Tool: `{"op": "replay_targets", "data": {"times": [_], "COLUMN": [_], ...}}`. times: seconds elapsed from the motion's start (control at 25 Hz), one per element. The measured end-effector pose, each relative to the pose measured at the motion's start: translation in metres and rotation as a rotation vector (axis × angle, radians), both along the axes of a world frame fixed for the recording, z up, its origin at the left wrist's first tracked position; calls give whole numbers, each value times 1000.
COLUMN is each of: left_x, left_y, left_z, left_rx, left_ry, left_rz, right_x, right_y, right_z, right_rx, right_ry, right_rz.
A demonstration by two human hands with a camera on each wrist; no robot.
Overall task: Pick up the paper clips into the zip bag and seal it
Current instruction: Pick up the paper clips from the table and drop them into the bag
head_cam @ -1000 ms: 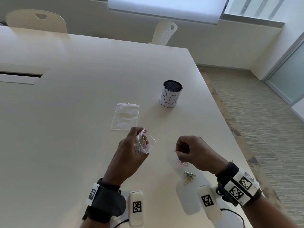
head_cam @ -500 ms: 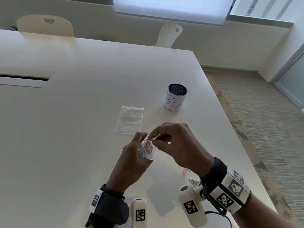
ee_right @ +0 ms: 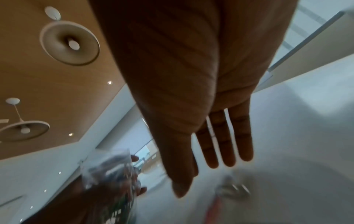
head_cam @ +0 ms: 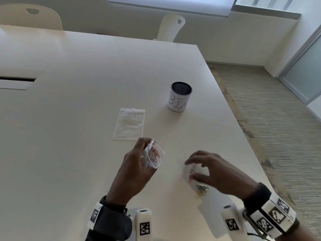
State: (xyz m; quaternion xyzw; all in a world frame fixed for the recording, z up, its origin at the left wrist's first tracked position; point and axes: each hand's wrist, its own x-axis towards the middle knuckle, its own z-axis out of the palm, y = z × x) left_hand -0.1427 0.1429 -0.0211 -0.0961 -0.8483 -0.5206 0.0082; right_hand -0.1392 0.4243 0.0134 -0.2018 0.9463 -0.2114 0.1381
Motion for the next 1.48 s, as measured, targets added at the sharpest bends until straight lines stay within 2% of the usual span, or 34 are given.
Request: {"op": "replay_targets", "data": {"times": [0.12,0.24,0.52,0.64,0.88,1.0,1.12,1.2,1.28,1.48], "left_x": [0,1,0,0,1,1,2,2,2,2], "left_y": [1,1,1,2,-1,1,1,2,3,4], "left_z": [-1,-1,-2,-2,0,0,1,2,3,7], "left_rx": [-12,-18,-15,-5,12,15,12,13,10,-5], "left_ry": [-17,-28,-25,-13,-4,-5,-5,-2,-1,1], "left_rz": [2,3,-1,-7,12,2,2,-4,-7,-14], "right_x": [18,29,31,27,9,4,-1,-5,-11,-23], "right_y": [6,16,7,-1,-7,-3,-17,-34,-54,-92], "right_z": [-6,-5,-26,-26,-16,-7,9,24,37,43], "right_rx": [32,82,46,91,44,-66,-323,-481,-528,-287], "right_ry": [16,-12,137,121,65,80,68,43,51,241], "right_rz": [114,142,83,20,-39,-134,-226,-233,-178,7]}}
